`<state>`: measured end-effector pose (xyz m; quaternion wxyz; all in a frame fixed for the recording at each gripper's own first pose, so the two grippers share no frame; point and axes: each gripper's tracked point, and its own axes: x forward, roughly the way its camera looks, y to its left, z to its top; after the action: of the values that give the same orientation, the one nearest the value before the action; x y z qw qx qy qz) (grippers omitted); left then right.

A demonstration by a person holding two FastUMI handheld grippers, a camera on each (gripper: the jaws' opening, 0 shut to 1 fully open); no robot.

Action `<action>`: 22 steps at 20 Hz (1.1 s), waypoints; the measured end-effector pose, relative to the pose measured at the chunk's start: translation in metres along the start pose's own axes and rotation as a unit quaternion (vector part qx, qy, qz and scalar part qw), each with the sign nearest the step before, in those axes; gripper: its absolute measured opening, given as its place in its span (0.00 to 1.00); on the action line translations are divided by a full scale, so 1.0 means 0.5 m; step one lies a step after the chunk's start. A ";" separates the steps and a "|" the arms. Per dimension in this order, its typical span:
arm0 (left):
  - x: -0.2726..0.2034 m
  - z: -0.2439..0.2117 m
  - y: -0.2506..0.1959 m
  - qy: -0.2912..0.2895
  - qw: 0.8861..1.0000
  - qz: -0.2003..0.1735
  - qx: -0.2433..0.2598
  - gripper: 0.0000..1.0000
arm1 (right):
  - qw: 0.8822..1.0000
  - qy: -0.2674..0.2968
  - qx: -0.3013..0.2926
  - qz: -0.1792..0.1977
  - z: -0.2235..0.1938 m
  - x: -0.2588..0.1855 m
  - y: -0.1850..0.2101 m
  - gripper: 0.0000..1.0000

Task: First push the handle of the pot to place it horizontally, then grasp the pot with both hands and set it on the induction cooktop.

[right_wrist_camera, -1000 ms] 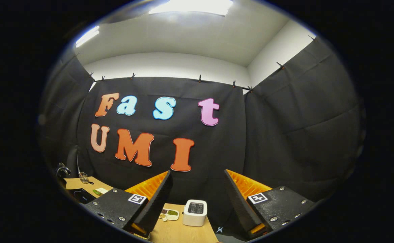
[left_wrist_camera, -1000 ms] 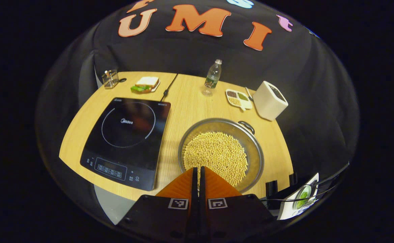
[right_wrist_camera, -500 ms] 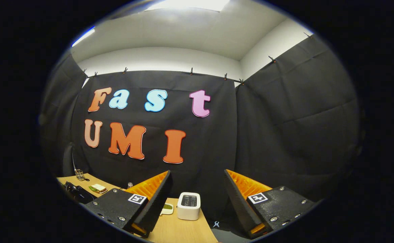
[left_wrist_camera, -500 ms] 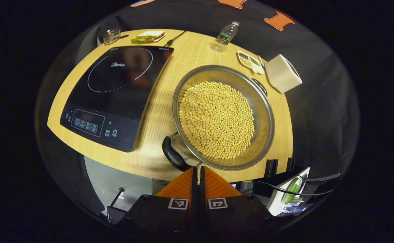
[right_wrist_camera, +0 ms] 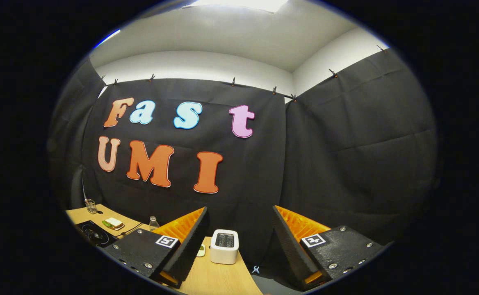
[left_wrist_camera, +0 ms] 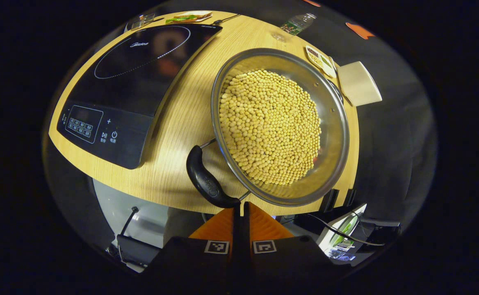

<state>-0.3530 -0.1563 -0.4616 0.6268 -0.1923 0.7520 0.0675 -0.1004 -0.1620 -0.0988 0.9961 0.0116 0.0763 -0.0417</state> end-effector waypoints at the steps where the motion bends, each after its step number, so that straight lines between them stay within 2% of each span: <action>1: 0.001 0.003 0.003 -0.001 1.000 0.004 0.001 0.07 | 1.000 0.001 0.000 -0.001 0.000 0.000 -0.001 0.94; 5: 0.000 0.036 0.019 -0.010 0.999 0.043 0.019 0.08 | 1.000 0.006 -0.003 -0.017 -0.008 -0.012 -0.017 0.94; 13: -0.001 0.103 0.050 -0.042 0.993 0.090 0.057 0.10 | 0.998 0.020 0.003 -0.056 -0.030 -0.034 -0.054 0.94; 18: 0.001 0.141 0.058 -0.064 0.990 0.098 0.084 0.08 | 0.998 0.035 0.010 -0.056 -0.049 -0.028 -0.025 0.94; 22: -0.004 0.187 0.069 -0.095 0.984 0.102 0.110 0.08 | 0.998 0.052 0.020 -0.036 -0.074 -0.015 0.033 0.94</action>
<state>-0.2801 -0.0921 -0.4834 0.7028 -0.0372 0.7074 0.0654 -0.1120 -0.1439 -0.1339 0.9883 0.0312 0.1277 -0.0779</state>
